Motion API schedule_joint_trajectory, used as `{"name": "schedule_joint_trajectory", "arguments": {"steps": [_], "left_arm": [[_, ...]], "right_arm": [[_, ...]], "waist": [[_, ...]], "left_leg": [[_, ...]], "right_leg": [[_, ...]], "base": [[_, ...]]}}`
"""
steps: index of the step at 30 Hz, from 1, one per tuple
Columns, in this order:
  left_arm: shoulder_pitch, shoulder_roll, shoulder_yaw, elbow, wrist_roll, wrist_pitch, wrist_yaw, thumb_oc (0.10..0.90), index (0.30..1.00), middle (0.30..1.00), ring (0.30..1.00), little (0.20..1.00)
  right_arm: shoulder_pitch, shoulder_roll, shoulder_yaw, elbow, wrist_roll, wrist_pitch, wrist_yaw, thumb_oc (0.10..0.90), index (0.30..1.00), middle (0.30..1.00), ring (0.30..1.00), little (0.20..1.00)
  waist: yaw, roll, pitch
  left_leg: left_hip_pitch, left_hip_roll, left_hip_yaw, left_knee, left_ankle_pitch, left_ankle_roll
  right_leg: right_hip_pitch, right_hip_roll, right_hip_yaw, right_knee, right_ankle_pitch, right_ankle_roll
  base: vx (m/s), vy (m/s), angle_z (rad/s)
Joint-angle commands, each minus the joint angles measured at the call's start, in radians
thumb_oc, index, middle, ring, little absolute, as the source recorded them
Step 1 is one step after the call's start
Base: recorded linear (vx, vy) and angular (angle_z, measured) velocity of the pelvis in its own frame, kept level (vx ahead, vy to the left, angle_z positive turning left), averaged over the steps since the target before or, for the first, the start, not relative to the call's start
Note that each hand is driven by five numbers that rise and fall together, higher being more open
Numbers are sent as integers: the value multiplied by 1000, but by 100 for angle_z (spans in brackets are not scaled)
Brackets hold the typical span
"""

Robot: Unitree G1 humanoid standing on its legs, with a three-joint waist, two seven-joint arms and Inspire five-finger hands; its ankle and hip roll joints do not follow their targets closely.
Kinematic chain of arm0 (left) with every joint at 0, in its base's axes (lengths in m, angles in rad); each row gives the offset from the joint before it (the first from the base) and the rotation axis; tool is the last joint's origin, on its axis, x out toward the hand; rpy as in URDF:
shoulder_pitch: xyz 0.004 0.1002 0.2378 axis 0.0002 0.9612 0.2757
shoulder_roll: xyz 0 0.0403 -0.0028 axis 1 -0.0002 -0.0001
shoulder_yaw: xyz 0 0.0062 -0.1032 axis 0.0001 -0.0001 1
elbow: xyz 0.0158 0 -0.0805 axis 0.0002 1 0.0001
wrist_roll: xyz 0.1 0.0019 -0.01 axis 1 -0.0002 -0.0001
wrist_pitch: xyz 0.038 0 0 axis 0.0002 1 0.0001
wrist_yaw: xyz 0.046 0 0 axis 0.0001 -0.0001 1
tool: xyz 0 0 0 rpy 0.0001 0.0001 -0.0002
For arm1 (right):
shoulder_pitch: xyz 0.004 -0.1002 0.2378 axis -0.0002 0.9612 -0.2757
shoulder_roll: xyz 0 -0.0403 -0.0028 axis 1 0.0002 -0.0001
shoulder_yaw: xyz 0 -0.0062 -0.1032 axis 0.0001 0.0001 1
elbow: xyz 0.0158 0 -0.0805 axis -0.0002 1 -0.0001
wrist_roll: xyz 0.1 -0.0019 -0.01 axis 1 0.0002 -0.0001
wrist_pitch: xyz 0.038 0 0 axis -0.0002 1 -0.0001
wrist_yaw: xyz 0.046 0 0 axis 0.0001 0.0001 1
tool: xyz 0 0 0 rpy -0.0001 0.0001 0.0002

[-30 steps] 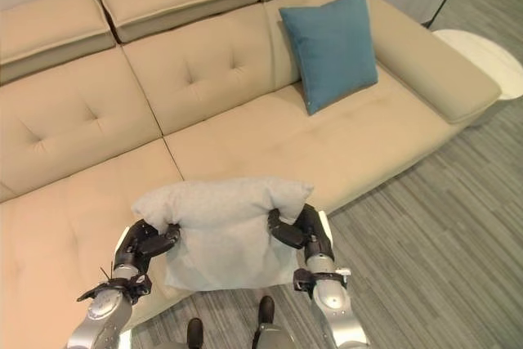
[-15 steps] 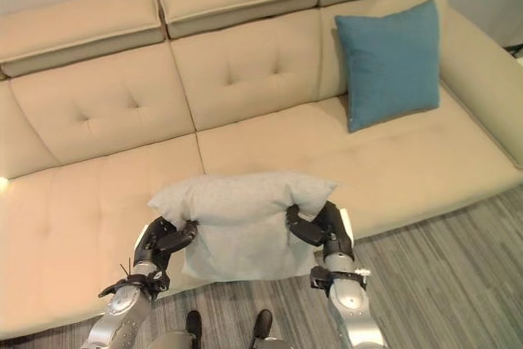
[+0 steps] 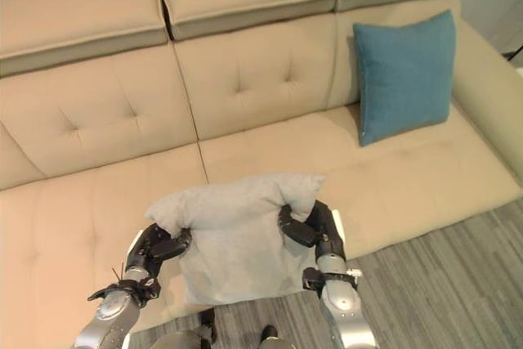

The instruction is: Pick up all the scattered cushions and arrange them neatly on the sofa.

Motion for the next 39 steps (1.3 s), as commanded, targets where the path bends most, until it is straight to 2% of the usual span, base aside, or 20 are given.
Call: {"name": "schedule_joint_trajectory", "arguments": {"steps": [1, 4, 5, 6, 10, 15, 23, 24, 29, 30, 32, 36, 37, 39], "left_arm": [[-70, -34, 13, -140, 50, -121, -59, 400, 300, 300, 300, 300], [-73, -41, 16, -136, 56, -130, -64, 400, 300, 300, 300, 300], [-75, -43, 15, -135, 56, -131, -66, 400, 300, 300, 300, 300], [-86, -46, 11, -130, 58, -132, -69, 400, 300, 300, 300, 300], [-79, -50, 19, -135, 65, -136, -64, 400, 300, 300, 300, 300], [-71, -49, 48, -201, 61, -150, -50, 400, 300, 300, 300, 300], [-138, -50, 62, -266, 81, -177, -17, 400, 300, 300, 300, 300], [-179, -46, 58, -271, 99, -188, 0, 400, 300, 300, 300, 300], [-179, -46, 58, -271, 99, -188, 0, 400, 300, 300, 300, 300], [-352, -36, 39, -238, 144, -224, 78, 400, 300, 300, 300, 300], [-409, -31, 30, -211, 158, -228, 106, 400, 300, 300, 300, 300], [-410, -31, 30, -211, 158, -228, 106, 400, 300, 300, 300, 300], [-581, -15, 5, -117, 184, -239, 183, 400, 300, 300, 300, 300], [-668, -3, -9, -69, 191, -247, 205, 400, 300, 300, 300, 300]], "right_arm": [[-101, 40, 9, -150, 0, -140, 35, 400, 300, 300, 300, 300], [-91, 43, 2, -149, -9, -141, 34, 400, 300, 300, 300, 300], [-91, 42, -1, -149, -9, -139, 34, 400, 300, 300, 300, 300], [-89, 40, -9, -147, -8, -139, 31, 400, 300, 300, 300, 300], [-92, 39, -9, -145, -11, -140, 29, 400, 300, 300, 300, 300], [-100, 28, -18, -161, -16, -141, 26, 400, 300, 300, 300, 300], [-157, 5, -28, -168, -19, -152, -1, 400, 300, 300, 300, 300], [-191, -3, -23, -160, -18, -158, -13, 400, 300, 300, 300, 300], [-191, -3, -23, -160, -18, -158, -13, 400, 300, 300, 300, 300], [-354, -42, 15, -98, -18, -168, -64, 400, 300, 300, 300, 300], [-414, -48, 30, -72, -19, -167, -86, 400, 300, 300, 300, 300], [-414, -48, 30, -72, -19, -167, -86, 400, 300, 300, 300, 300], [-565, -58, 76, -6, -38, -163, -145, 400, 300, 300, 300, 300], [-635, -63, 95, 28, -43, -163, -165, 400, 300, 300, 300, 300]], "waist": [[8, -11, -73], [-5, -5, -71], [-12, -7, -70], [-18, -20, -71], [-13, -29, -87], [2, -24, -121], [9, -16, -133], [12, -13, -137], [12, -13, -137], [24, -6, -134], [24, -2, -130], [24, -2, -130], [25, 6, -113], [20, 9, -106]], "left_leg": [[-10, 22, -36, 69, -115, -57], [10, 17, -74, 52, -124, -64], [17, 13, -84, 51, -129, -66], [26, -2, -107, 54, -140, -72], [47, -2, -112, 33, -138, -81], [70, 12, -136, -20, -108, -108], [47, 25, -173, -20, -91, -143], [40, 27, -185, -20, -86, -153], [40, 27, -185, -20, -86, -153], [16, 31, -214, -20, -72, -171], [4, 32, -219, -20, -68, -175], [3, 32, -219, -20, -68, -175], [-39, 37, -226, -20, -59, -183], [-75, 37, -229, -20, -47, -184]], "right_leg": [[-16, 61, 70, -37, 120, 5], [-31, 62, 136, -167, 95, -11], [-27, 60, 158, -219, 103, -11], [-20, 49, 196, -321, 133, -4], [21, 50, 180, -379, 160, 7], [101, 73, 129, -480, 164, -5], [125, 84, 69, -503, 137, -16], [127, 87, 59, -503, 128, -18], [127, 87, 59, -503, 128, -18], [120, 90, 33, -503, 120, -19], [109, 91, 30, -503, 121, -19], [109, 91, 30, -503, 121, -19], [62, 96, 34, -503, 129, -16], [24, 98, 37, -503, 140, -16]], "base": [[100, 28, 26], [121, -48, 27], [167, -111, 34], [125, -79, 39], [87, -87, 47], [102, -99, 3], [25, -61, 29], [14, -24, 29], [4, -14, 18], [0, -48, 2], [-13, -24, 34], [-31, 0, 29], [-152, 3, -12], [-140, 6, -1]]}}
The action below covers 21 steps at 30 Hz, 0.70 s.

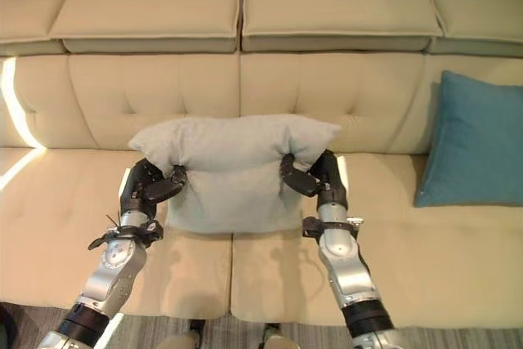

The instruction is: Pick up all the scattered cushions and arrange them neatly on the sofa.

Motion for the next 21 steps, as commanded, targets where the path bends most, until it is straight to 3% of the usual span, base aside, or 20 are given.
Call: {"name": "schedule_joint_trajectory", "arguments": {"steps": [1, 12, 21], "left_arm": [[-418, 22, -92, 19, 88, -185, 43, 400, 300, 300, 300, 300], [-679, 53, -178, 246, 72, -203, 101, 400, 300, 300, 300, 300], [-696, 60, -194, 332, 53, -200, 82, 400, 300, 300, 300, 300]], "right_arm": [[-308, 3, 76, -53, -36, -152, -66, 400, 300, 300, 300, 300], [-563, -35, 145, 143, -19, -151, -131, 400, 300, 300, 300, 300], [-614, -34, 185, 245, 6, -145, -115, 400, 300, 300, 300, 300]], "waist": [[-13, -38, -74], [-40, -38, -92], [-44, -36, -82]], "left_leg": [[-65, -54, 39, 0, -43, -12], [-216, -58, 55, 0, -5, -22], [-248, -53, 73, 0, 6, -25]], "right_leg": [[8, 17, 21, 5, -125, 78], [-159, 20, 51, 5, -73, 70], [-204, 17, 68, 5, -55, 73]], "base": [[-116, 11, 4], [-60, 21, 0], [-21, 13, -8]]}}
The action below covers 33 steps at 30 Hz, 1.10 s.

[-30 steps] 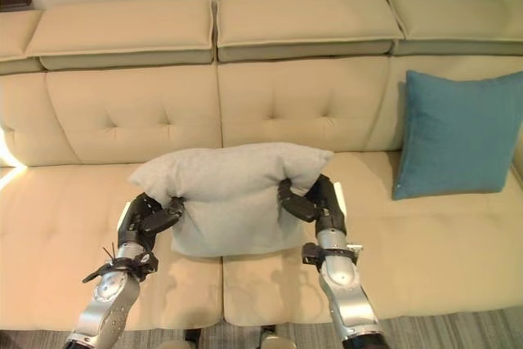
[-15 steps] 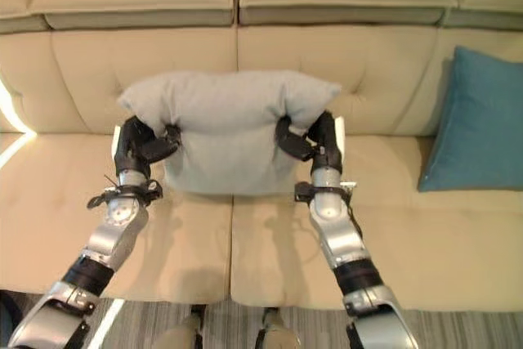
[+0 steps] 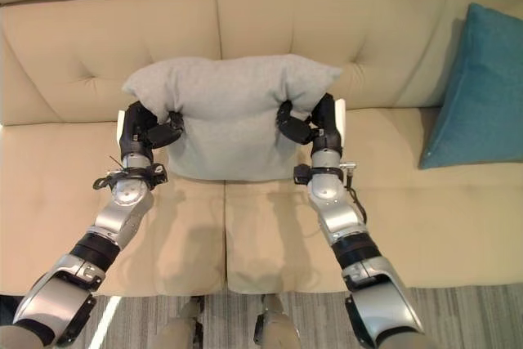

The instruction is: Pick up all the scattered cushions and arrange them neatly on the sofa.

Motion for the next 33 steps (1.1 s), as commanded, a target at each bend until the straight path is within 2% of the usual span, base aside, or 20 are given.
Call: {"name": "schedule_joint_trajectory", "arguments": {"steps": [1, 3, 4, 5, 6, 7, 8, 10, 14, 17, 18, 19, 26, 27, 29, 30, 33], "left_arm": [[-247, 16, -104, -8, 44, -181, -52, 400, 300, 300, 300, 300], [-240, 19, -108, 34, 47, -168, -57, 400, 300, 300, 300, 300], [-235, 22, -109, 40, 52, -163, -62, 483, 425, 425, 425, 425], [-235, 22, -108, 40, 52, -163, -62, 483, 425, 425, 425, 425], [-231, 22, -110, 48, 54, -159, -66, 673, 709, 709, 709, 709], [-229, 27, -113, 62, 56, -153, -72, 800, 900, 900, 900, 900], [-231, 31, -113, 73, 52, -152, -78, 800, 900, 900, 900, 900], [-235, 42, -113, 80, 53, -150, -84, 800, 900, 900, 900, 900], [-188, 139, -66, 113, 57, -133, -117, 800, 900, 900, 900, 900], [-86, 224, 37, 138, 37, -121, -134, 800, 900, 900, 900, 900], [-86, 224, 37, 138, 37, -121, -134, 800, 900, 900, 900, 900], [-39, 241, 78, 140, 16, -119, -144, 800, 900, 900, 900, 900], [122, 271, 183, 71, 33, -112, -163, 800, 900, 900, 900, 900], [196, 263, 206, 25, 57, -112, -177, 800, 900, 900, 900, 900], [240, 254, 223, 6, 70, -109, -187, 800, 900, 900, 900, 900], [324, 230, 255, -35, 87, -107, -203, 800, 900, 900, 900, 900], [412, 193, 284, -75, 108, -101, -217, 800, 900, 900, 900, 900]], "right_arm": [[-209, 33, 48, -41, -3, -144, 21, 400, 300, 300, 300, 300], [-202, 38, 56, -27, 0, -140, 28, 400, 300, 300, 300, 300], [-200, 37, 60, -22, -4, -138, 31, 400, 300, 300, 300, 300], [-200, 37, 60, -22, -4, -138, 31, 400, 300, 300, 300, 300], [-197, 35, 64, -15, -11, -134, 31, 500, 451, 451, 451, 451], [-197, 29, 67, -5, -32, -126, 25, 659, 688, 688, 688, 688], [-200, 23, 71, 3, -49, -122, 17, 800, 900, 900, 900, 900], [-209, 11, 77, 13, -64, -116, 13, 800, 900, 900, 900, 900], [-196, -106, 71, 62, -100, -81, 28, 800, 900, 900, 900, 900], [-111, -219, -3, 137, -93, -56, 36, 800, 900, 900, 900, 900], [-111, -219, -4, 137, -93, -56, 36, 800, 900, 900, 900, 900], [-67, -251, -39, 155, -94, -46, 38, 800, 900, 900, 900, 900], [100, -270, -184, 131, -61, -47, 52, 800, 900, 900, 900, 900], [164, -264, -222, 95, -60, -54, 69, 800, 900, 900, 900, 900], [201, -264, -240, 71, -68, -58, 80, 800, 900, 900, 900, 900], [280, -259, -276, 27, -84, -57, 106, 800, 900, 900, 900, 900], [369, -233, -310, -24, -104, -61, 127, 800, 900, 900, 900, 900]], "waist": [[-4, -38, -81], [-7, -37, -80], [-7, -36, -80], [-7, -36, -81], [-8, -35, -80], [-9, -35, -79], [-10, -34, -78], [-10, -34, -77], [-9, -34, -76], [-3, -36, -80], [-4, -36, -82], [-2, -37, -89], [0, -40, -108], [1, -42, -111], [1, -44, -114], [3, -45, -116], [3, -45, -119]], "left_leg": [[-25, -53, 27, -6, -22, -20], [-32, -52, 29, -6, -19, -20], [-33, -51, 29, -6, -19, -20], [-33, -51, 29, -6, -19, -20], [-33, -50, 30, -6, -18, -20], [-34, -49, 31, -6, -18, -21], [-34, -49, 32, -6, -17, -21], [-35, -49, 33, -6, -17, -21], [-25, -48, 38, -6, -20, -21], [6, -47, 39, -6, -31, -22], [2, -48, 39, -6, -27, -22], [15, -47, 38, -6, -34, -22], [45, -46, 36, -6, -40, -21], [62, -45, 36, -6, -44, -20], [73, -44, 37, -6, -47, -20], [93, -41, 39, -6, -52, -19], [117, -40, 38, -6, -58, -18]], "right_leg": [[31, 15, 38, 5, -91, 91], [23, 14, 43, 5, -89, 90], [22, 15, 44, 5, -89, 89], [22, 15, 44, 5, -89, 89], [21, 14, 44, 5, -88, 90], [20, 14, 44, 5, -88, 90], [19, 14, 45, 5, -87, 91], [18, 13, 44, 5, -86, 91], [23, 14, 43, 5, -87, 93], [54, 14, 37, 5, -97, 93], [51, 13, 36, 5, -95, 93], [65, 14, 36, 5, -102, 92], [98, 11, 27, 5, -111, 93], [116, 12, 26, 5, -117, 93], [126, 12, 26, 5, -122, 93], [150, 12, 23, 5, -130, 92], [175, 12, 20, 5, -139, 91]], "base": [[-15, 0, 5], [-17, 10, 23], [0, 0, 0], [-5, 10, -40], [-5, 3, -28], [-12, 7, -6], [-21, 5, 18], [-9, 3, 2], [0, 0, 0], [16, -4, -1], [56, -12, -2], [0, 0, 0], [38, -12, 4], [52, -9, 1], [59, -14, 0], [62, -19, -1], [58, -20, 1]]}}
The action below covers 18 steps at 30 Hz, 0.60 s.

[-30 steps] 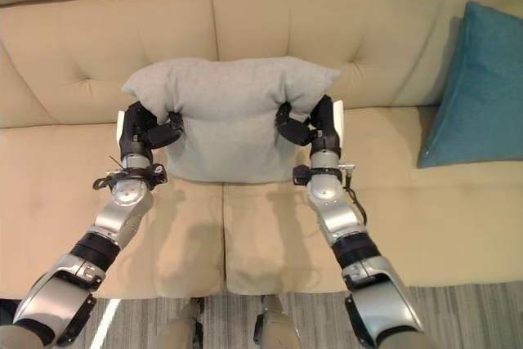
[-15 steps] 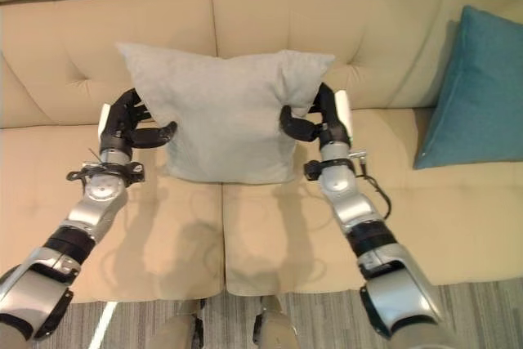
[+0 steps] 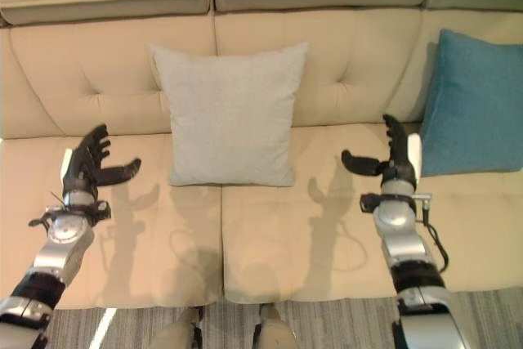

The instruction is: Pick up all the scattered cushions and arrange them neatly on the sofa.

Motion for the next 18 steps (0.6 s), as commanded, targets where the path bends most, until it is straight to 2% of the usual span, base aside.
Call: {"name": "schedule_joint_trajectory", "arguments": {"steps": [1, 2, 5, 6, 7, 12, 13, 14, 16, 18], "left_arm": [[19, 2, 76, -41, 67, -76, -28, 800, 900, 900, 900, 900], [20, 2, 76, -41, 68, -76, -28, 800, 900, 900, 900, 900], [222, -57, 83, -76, 174, -42, -94, 800, 900, 900, 900, 900], [223, -57, 83, -77, 174, -42, -94, 800, 900, 900, 900, 900], [308, -116, 73, -5, 195, -10, -132, 800, 900, 900, 900, 900], [360, -160, 64, 75, 222, 18, -151, 800, 900, 900, 900, 900], [368, -181, 59, 154, 238, 38, -155, 800, 900, 900, 900, 900], [367, -181, 59, 156, 238, 37, -155, 800, 900, 900, 900, 900], [359, -210, 55, 313, 268, 54, -141, 800, 900, 900, 900, 900], [352, -217, 57, 358, 276, 55, -137, 800, 900, 900, 900, 900]], "right_arm": [[71, -4, -69, -95, -59, -73, 22, 800, 900, 900, 900, 900], [72, -4, -70, -96, -59, -73, 22, 800, 900, 900, 900, 900], [259, 115, -108, -116, -96, -73, 73, 800, 900, 900, 900, 900], [259, 116, -108, -116, -96, -73, 73, 800, 900, 900, 900, 900], [343, 194, -106, -92, -111, -71, 95, 800, 900, 900, 900, 900], [391, 249, -90, -56, -126, -63, 116, 800, 900, 900, 900, 900], [405, 276, -76, -17, -125, -62, 121, 800, 900, 900, 900, 900], [405, 276, -76, -16, -124, -63, 120, 800, 900, 900, 900, 900], [412, 300, -51, 36, -109, -59, 133, 800, 900, 900, 900, 900], [416, 306, -47, 45, -103, -62, 135, 800, 900, 900, 900, 900]], "waist": [[18, -28, -128], [19, -28, -128], [23, -26, -126], [23, -26, -126], [22, -23, -124], [20, -20, -121], [19, -17, -118], [19, -17, -116], [16, -12, -107], [16, -11, -105]], "left_leg": [[34, -26, 16, 3, -72, -40], [35, -26, 16, 3, -72, -40], [90, -23, 17, 3, -85, -36], [91, -23, 17, 3, -85, -36], [119, -21, 17, 3, -89, -33], [146, -18, 17, 3, -91, -30], [157, -16, 14, 3, -88, -29], [158, -16, 13, 3, -88, -30], [173, -11, 1, 3, -79, -33], [175, -10, -2, 3, -75, -34]], "right_leg": [[51, 13, -3, 6, -102, 59], [51, 13, -3, 6, -102, 59], [113, 14, -10, 6, -119, 58], [114, 14, -10, 6, -119, 58], [147, 17, -17, 6, -126, 53], [183, 21, -20, 6, -130, 46], [199, 26, -22, 11, -135, 39], [200, 26, -23, 11, -135, 38], [217, 33, -32, 30, -153, 26], [222, 35, -35, 30, -156, 24]], "base": [[38, -14, 0], [34, -25, 0], [28, -41, 2], [6, -62, 2], [-2, -50, 0], [-24, -49, 3], [-39, -46, 1], [-78, -85, 3], [-68, -76, 14], [-34, -44, 11]]}}
